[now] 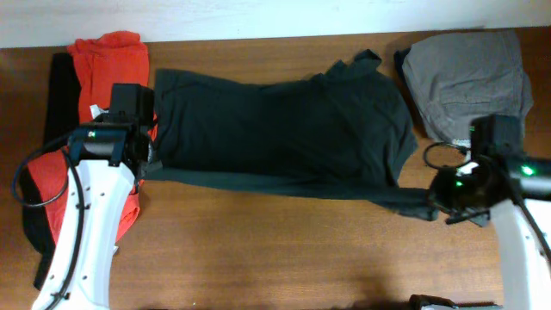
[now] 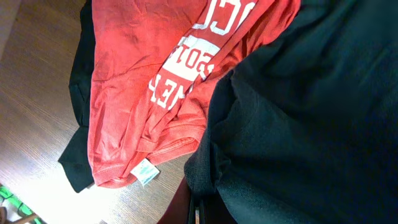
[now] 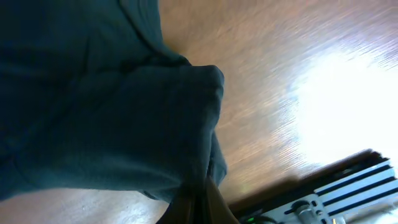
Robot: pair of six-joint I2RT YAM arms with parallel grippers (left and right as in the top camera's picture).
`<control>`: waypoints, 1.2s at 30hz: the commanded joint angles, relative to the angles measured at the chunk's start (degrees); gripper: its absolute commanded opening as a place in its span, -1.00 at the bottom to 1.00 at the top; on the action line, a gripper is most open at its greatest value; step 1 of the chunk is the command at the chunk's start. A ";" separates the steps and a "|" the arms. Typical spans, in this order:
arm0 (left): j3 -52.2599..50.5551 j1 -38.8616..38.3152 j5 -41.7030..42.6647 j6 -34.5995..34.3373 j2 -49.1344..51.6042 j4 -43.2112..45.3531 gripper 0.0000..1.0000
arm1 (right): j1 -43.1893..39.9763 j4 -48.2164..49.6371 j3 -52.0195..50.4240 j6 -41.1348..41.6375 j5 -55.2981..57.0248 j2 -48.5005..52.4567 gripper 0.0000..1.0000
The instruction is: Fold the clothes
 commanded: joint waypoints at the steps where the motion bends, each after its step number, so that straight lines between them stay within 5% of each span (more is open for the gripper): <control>1: 1.09 0.22 -1.31 0.76 -2.08 0.31 -0.99 | -2.01 0.39 1.81 -3.04 0.02 -1.64 -0.92; 17: 1.07 0.22 -3.08 1.88 -1.01 9.64 -0.99 | -1.97 15.26 1.84 -8.74 -4.79 5.75 -0.92; 36: 1.09 0.22 -8.57 2.05 -1.53 10.10 -0.98 | -1.99 6.95 15.85 -13.60 -3.89 5.40 -0.92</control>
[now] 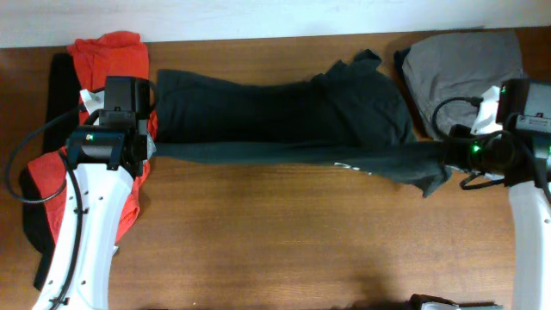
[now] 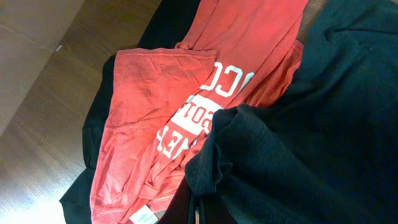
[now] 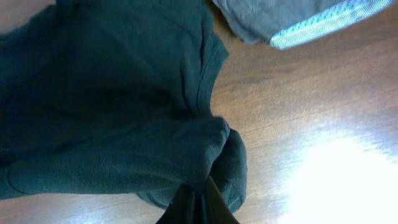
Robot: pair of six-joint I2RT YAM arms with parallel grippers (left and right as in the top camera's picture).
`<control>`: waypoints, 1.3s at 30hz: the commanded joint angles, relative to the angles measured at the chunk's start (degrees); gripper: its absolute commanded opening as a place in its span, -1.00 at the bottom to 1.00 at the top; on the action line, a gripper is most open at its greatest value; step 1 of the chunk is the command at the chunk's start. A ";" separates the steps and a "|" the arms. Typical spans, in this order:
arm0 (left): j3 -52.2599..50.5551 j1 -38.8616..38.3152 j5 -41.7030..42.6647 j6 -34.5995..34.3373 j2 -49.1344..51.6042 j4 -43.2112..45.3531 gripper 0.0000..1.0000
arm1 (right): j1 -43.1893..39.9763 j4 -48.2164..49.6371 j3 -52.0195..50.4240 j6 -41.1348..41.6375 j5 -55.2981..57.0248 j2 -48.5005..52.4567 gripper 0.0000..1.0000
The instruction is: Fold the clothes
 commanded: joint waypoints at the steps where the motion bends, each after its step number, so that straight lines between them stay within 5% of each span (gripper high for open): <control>1: 1.11 0.22 -2.32 0.55 -0.90 0.15 -0.98 | -0.48 -0.59 2.49 -2.34 0.96 -0.63 -0.92; 10: 1.14 0.22 -2.45 1.60 -5.44 -0.79 -0.99 | -0.52 -4.00 2.58 -3.85 1.22 -0.90 -0.92; 28: 1.11 0.22 -0.55 1.53 -7.52 -17.70 -0.98 | -0.59 -16.37 2.58 -3.10 2.27 -0.98 -0.93; 39: 1.09 0.22 -0.61 1.57 -2.80 -4.28 -0.98 | -0.50 -5.75 2.51 -2.95 -0.13 6.03 -0.92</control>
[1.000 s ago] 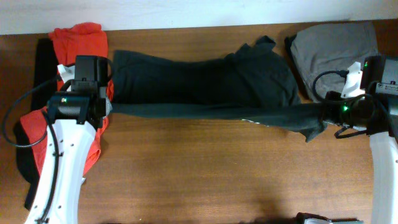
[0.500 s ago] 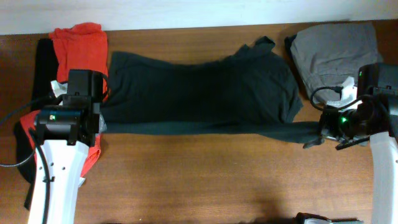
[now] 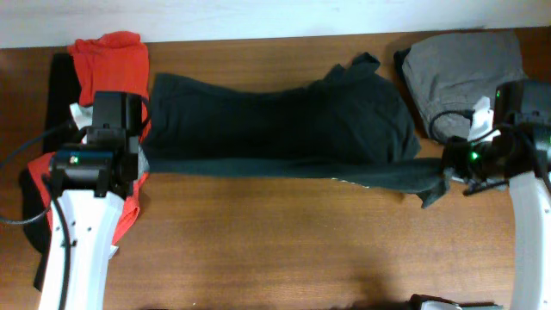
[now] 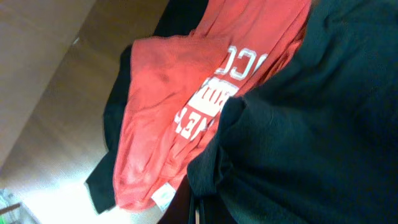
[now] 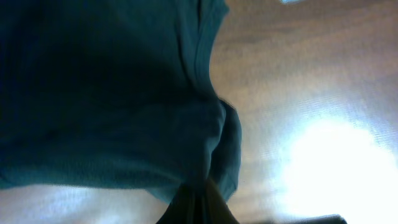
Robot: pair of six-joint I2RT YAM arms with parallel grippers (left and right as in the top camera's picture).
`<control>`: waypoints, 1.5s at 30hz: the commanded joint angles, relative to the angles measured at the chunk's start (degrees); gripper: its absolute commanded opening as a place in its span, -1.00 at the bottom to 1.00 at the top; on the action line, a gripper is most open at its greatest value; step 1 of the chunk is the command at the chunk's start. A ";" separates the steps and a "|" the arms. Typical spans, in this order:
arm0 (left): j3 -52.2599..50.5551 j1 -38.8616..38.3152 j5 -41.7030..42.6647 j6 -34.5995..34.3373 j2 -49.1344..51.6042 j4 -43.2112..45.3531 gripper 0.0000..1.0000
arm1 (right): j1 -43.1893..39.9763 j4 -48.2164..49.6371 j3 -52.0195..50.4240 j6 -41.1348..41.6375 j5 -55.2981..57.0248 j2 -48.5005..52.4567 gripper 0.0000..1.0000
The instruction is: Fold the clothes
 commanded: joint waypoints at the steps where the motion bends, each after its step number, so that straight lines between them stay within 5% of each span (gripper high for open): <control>1: 0.96 0.22 -0.92 0.50 4.13 3.67 -0.98 | -0.48 2.40 1.18 0.35 -0.70 4.00 -0.92; 19: 0.96 2.89 -2.75 3.06 23.89 22.34 -0.98 | -0.44 16.61 1.18 -1.14 -2.97 17.97 -0.92; 45: 0.96 3.23 2.38 3.08 35.91 37.42 -0.98 | 2.99 30.58 1.18 -0.52 -5.73 32.22 -0.92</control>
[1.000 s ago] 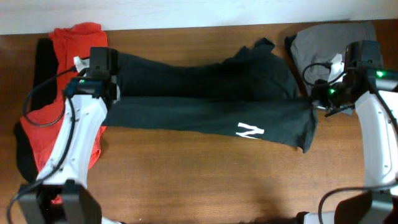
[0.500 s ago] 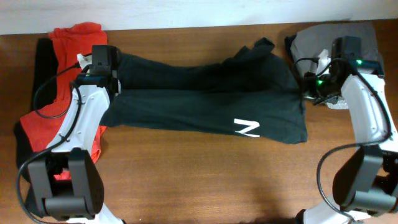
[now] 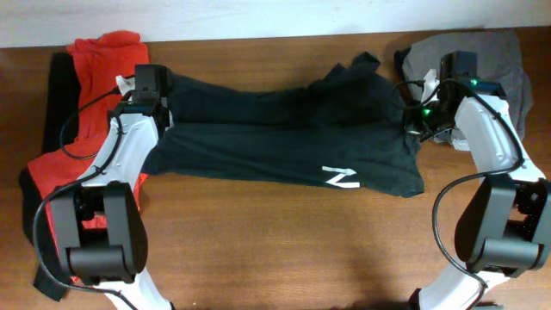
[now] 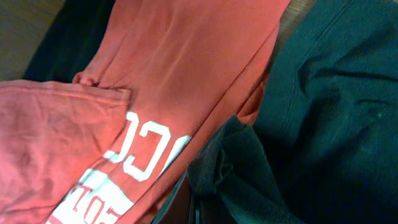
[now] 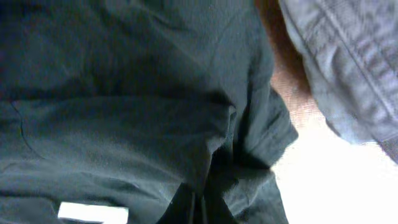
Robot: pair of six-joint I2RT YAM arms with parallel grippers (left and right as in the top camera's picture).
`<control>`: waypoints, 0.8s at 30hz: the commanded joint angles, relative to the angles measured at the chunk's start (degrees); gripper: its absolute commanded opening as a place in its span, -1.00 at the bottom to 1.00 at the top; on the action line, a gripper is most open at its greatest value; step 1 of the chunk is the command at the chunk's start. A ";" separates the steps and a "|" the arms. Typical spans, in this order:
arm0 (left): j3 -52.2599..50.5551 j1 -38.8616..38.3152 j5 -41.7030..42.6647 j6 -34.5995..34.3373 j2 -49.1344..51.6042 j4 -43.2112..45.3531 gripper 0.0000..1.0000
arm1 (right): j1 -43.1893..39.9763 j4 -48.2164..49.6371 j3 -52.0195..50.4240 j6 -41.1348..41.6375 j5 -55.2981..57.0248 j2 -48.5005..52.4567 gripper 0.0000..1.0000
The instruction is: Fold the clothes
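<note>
A dark green T-shirt (image 3: 284,138) lies across the middle of the table, its near half doubled over the far half, with a white mark (image 3: 342,179) showing near the front fold. My left gripper (image 3: 162,116) is shut on the shirt's left end, and the left wrist view shows the pinched dark cloth (image 4: 217,168) at the left gripper (image 4: 199,210). My right gripper (image 3: 416,120) is shut on the shirt's right end; there the bunched cloth (image 5: 211,143) runs into the right gripper (image 5: 199,210).
A red printed shirt (image 3: 103,52) lies over a black garment (image 3: 58,95) at the far left, right beside the left gripper. A grey garment (image 3: 486,52) lies at the far right corner, close to the right gripper. Bare wood fills the table's front half.
Both grippers have moved from the shirt's near edge to its far part, still shut on the cloth. The held edge now lies over the shirt, and a white mark shows.
Both grippers were shut on the ends of the shirt's near edge, low at the front. Then the edge was stretched taut between them, further back, then nearer again. Now it lies over the far half and the shirt is doubled.
</note>
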 commanded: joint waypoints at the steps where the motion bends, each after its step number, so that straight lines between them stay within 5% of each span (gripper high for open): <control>1: 0.98 0.57 -0.11 0.72 2.51 1.81 -0.99 | 0.26 2.19 1.18 -0.04 -0.33 1.75 -0.92; 8: 0.98 0.55 -0.11 0.72 4.50 5.64 -0.95 | 0.26 6.51 1.18 -0.04 -0.33 2.69 -0.92; 10: 0.98 0.55 -0.07 0.70 4.70 6.36 -0.64 | 0.26 7.15 1.18 -0.04 -0.33 2.84 -0.84; 13: 1.01 0.57 -0.15 0.76 4.79 6.95 0.41 | 0.26 7.15 1.18 -0.04 -0.33 2.86 -0.03; 19: 2.95 0.57 -0.33 10.54 4.04 5.84 0.95 | 0.20 4.63 2.91 -0.72 -0.28 1.05 0.14; 24: 8.72 0.57 1.01 14.10 1.60 -0.24 0.98 | 0.15 -1.97 10.32 -0.85 -0.33 -0.83 0.20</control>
